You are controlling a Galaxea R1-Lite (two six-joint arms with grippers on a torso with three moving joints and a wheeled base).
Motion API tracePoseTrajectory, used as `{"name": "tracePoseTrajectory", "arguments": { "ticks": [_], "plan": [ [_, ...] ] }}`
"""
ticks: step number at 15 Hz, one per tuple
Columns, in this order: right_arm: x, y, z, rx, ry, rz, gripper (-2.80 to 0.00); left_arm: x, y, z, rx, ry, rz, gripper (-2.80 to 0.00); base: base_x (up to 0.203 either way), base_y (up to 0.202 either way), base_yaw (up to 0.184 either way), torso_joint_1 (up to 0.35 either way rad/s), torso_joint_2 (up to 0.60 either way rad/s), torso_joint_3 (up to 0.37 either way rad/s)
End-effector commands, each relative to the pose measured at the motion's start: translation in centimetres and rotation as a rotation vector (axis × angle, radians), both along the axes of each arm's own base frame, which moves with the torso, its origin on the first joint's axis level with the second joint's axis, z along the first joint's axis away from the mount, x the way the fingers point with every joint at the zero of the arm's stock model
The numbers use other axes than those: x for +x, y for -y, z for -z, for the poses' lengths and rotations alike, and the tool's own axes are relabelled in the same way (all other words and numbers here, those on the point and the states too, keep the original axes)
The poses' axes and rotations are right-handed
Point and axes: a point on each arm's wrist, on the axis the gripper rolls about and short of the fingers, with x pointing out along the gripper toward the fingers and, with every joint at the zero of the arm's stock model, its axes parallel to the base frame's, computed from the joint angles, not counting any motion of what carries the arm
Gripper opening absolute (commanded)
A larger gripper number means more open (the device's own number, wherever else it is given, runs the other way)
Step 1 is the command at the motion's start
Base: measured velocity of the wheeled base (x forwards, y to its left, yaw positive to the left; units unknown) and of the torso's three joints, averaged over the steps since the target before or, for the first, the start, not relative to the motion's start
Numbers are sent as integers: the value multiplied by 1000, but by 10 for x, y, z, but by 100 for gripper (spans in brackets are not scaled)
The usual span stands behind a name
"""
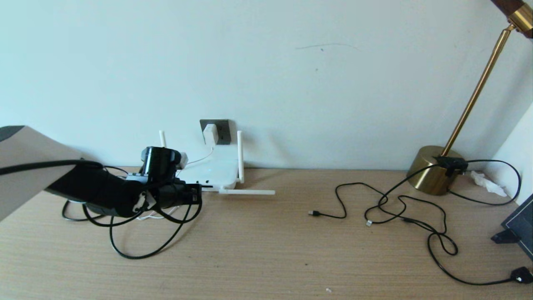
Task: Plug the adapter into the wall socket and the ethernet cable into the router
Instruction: Plug cable into router interface
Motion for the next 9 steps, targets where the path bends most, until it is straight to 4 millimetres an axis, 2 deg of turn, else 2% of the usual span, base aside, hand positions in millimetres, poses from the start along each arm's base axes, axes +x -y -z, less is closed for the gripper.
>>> {"name": "tracePoseTrajectory", "arguments": {
  "ticks": [1, 9],
  "plan": [
    [0, 0, 0, 0, -4, 0, -280, 0, 0, 1, 0, -2, -2, -280, 0, 0, 0, 0, 0, 0],
    [0, 0, 0, 0, -4, 0, -280, 0, 0, 3, 0, -8, -3, -280, 0, 0, 0, 0, 0, 0]
  ]
}}
